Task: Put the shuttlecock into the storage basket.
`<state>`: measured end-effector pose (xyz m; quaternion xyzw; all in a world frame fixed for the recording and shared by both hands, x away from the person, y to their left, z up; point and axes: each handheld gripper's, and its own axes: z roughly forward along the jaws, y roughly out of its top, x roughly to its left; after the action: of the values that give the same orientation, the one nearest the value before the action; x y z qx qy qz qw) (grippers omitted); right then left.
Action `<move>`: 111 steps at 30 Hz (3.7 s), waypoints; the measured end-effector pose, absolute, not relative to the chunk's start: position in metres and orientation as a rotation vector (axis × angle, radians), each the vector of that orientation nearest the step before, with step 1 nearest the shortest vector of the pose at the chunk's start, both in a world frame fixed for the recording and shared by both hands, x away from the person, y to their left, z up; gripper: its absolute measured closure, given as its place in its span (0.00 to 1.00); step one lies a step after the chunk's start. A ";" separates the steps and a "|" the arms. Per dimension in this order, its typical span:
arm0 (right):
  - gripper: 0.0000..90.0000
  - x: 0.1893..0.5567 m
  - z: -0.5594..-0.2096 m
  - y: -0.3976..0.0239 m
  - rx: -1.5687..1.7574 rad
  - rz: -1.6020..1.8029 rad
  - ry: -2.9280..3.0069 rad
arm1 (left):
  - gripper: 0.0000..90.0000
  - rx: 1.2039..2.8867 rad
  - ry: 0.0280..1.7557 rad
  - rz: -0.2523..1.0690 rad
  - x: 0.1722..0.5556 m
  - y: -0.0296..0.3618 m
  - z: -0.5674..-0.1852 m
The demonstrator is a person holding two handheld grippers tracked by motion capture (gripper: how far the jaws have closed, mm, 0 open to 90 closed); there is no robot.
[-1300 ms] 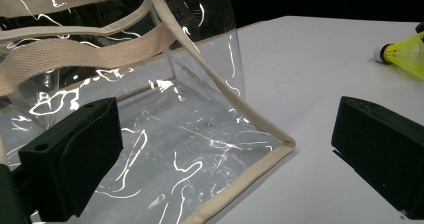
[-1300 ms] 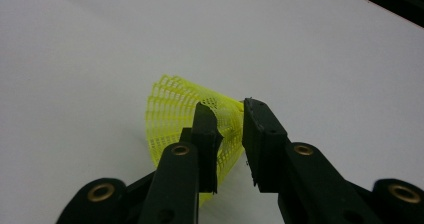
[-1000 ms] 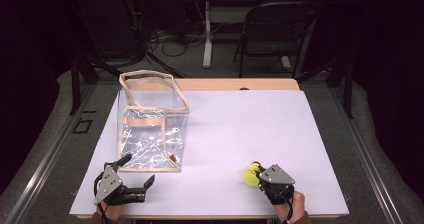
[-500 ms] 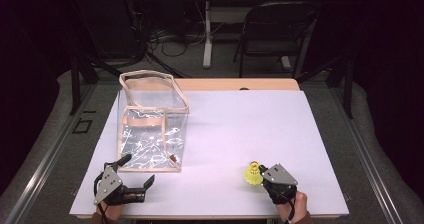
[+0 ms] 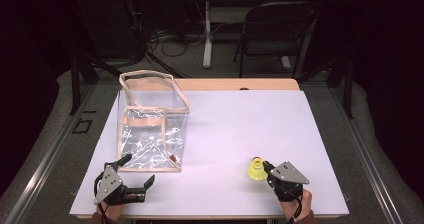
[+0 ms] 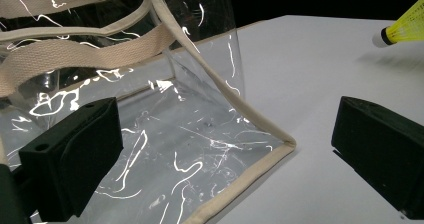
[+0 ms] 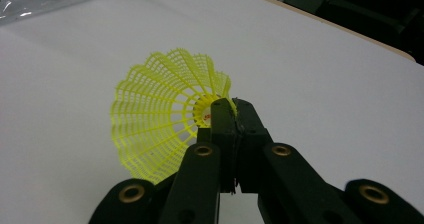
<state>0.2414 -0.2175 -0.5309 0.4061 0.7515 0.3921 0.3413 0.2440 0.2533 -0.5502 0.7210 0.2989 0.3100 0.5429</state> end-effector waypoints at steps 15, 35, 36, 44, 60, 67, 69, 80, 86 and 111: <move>0.99 0.252 -0.528 -0.232 1.070 1.111 1.923 | 0.00 1.711 0.711 0.737 0.244 0.253 -0.550; 0.99 0.272 -0.525 -0.236 1.083 1.194 1.926 | 0.00 1.714 0.715 0.736 0.245 0.253 -0.550; 0.99 0.273 -0.524 -0.237 1.079 1.197 1.925 | 0.00 1.714 0.715 0.736 0.245 0.253 -0.550; 0.99 0.284 -0.522 -0.239 1.089 1.215 1.927 | 0.00 1.711 0.715 0.736 0.245 0.253 -0.550; 0.99 0.305 -0.517 -0.228 1.052 1.254 2.001 | 0.00 1.713 0.714 0.738 0.245 0.254 -0.550; 0.99 0.313 -0.514 -0.220 1.030 1.274 2.030 | 0.00 1.714 0.715 0.738 0.245 0.253 -0.550; 0.99 0.316 -0.513 -0.218 1.026 1.278 2.036 | 0.00 1.713 0.714 0.740 0.245 0.253 -0.550; 0.99 0.327 -0.512 -0.205 1.015 1.299 2.071 | 0.00 1.717 0.715 0.737 0.245 0.253 -0.550; 0.99 0.331 -0.513 -0.200 1.004 1.299 2.086 | 0.00 1.714 0.715 0.737 0.245 0.253 -0.550; 0.99 0.343 -0.510 -0.183 0.978 1.326 2.124 | 0.00 1.712 0.713 0.732 0.245 0.253 -0.550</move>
<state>0.3428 -0.1828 -0.5097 0.3545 0.7700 0.4805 0.2249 0.2451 0.2534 -0.5501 0.7211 0.3002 0.3083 0.5429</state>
